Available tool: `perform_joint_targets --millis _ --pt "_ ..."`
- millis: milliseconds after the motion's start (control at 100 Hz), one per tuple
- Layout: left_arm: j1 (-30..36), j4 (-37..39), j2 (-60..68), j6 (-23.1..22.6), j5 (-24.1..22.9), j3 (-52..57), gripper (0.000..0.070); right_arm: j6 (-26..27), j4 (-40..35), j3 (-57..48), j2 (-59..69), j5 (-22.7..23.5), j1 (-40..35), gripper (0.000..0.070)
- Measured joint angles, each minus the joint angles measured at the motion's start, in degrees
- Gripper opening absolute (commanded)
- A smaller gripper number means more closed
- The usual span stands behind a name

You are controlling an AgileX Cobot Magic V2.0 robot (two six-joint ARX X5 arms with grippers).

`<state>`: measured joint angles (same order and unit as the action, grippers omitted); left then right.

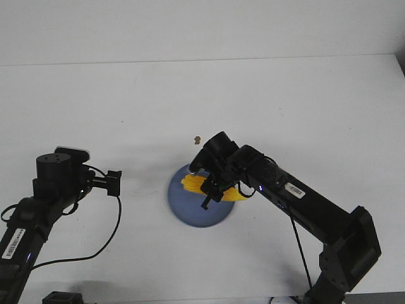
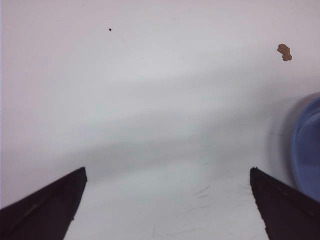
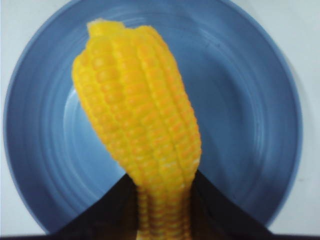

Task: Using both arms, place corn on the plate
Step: 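Lower the corn onto the plate and open the right gripper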

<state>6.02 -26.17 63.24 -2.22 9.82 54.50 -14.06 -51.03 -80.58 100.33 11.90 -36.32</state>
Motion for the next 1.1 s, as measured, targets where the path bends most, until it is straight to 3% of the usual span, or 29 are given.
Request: perform_joint_targets --millis 50,210,360,500,590,1100 --pt "0.0 0.0 0.0 0.0 0.0 0.0 0.0678 0.2 0.4 0.0 0.0 0.0 -0.4 0.0374" --pt "0.0 0.0 0.0 0.0 0.0 0.0 0.0678 0.7 0.6 0.0 0.1 0.0 -0.8 0.039" --pt "0.0 0.0 0.0 0.0 0.0 0.0 0.0678 1.2 0.7 0.0 0.2 0.0 -0.7 0.057" --pt "0.0 0.0 0.0 0.0 0.0 0.0 0.0678 1.7 0.8 0.0 0.2 0.0 -0.8 0.0589" --pt "0.0 0.0 0.0 0.0 0.0 0.0 0.0678 1.9 0.8 0.0 0.2 -0.1 -0.7 0.0642" --pt "0.0 0.0 0.0 0.0 0.0 0.0 0.0667 2.1 1.2 0.0 -4.7 0.0 3.5 0.0641"
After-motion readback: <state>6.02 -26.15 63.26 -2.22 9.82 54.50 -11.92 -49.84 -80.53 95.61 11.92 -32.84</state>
